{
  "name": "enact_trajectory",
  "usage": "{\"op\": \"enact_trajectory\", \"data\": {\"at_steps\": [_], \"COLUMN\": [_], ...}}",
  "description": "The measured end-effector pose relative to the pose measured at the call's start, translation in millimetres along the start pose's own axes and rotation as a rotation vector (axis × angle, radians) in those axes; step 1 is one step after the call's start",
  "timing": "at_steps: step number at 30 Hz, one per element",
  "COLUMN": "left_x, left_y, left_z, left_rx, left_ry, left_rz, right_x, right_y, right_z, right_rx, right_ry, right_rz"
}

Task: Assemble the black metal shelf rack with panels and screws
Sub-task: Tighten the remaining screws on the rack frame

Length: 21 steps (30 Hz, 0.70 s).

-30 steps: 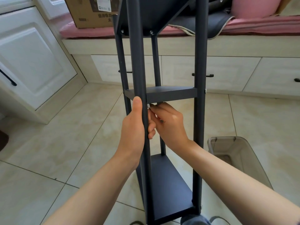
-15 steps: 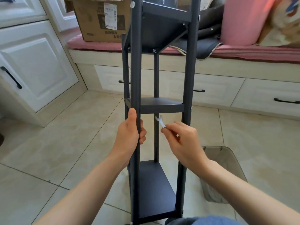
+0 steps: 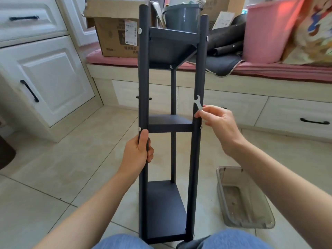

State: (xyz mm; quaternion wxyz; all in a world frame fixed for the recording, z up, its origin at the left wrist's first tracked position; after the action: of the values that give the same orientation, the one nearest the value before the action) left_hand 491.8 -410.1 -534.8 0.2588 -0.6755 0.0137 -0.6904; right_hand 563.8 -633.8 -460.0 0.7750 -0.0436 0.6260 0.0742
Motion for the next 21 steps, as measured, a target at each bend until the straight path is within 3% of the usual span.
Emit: {"op": "enact_trajectory", "data": {"at_steps": [6,21], "left_x": [-4,-17], "left_y": [-7,-17], "left_z": [3,39], "left_rx": [0.028,0.148], "left_ry": [0.047,0.082], "left_rz": [0.06,0.29], "right_x": [2,-7], "right_y": [19,26], "right_z": [20,5], "right_rx": [-0.055,-0.017], "right_ry": [0.152,-0.024], "right_rz": [0.25,0.215]}}
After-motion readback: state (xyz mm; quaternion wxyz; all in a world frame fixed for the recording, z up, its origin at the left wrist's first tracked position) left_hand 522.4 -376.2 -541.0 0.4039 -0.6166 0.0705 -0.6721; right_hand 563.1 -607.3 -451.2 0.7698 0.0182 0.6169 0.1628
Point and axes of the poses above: each hand's wrist, its own z-axis towards the middle knuckle, its own y-axis out of the palm, x = y × z, the point moved 6 cm from there along z, towards the middle knuckle, and after that the axes turned 13 degrees about z, right-handed, at the moved point
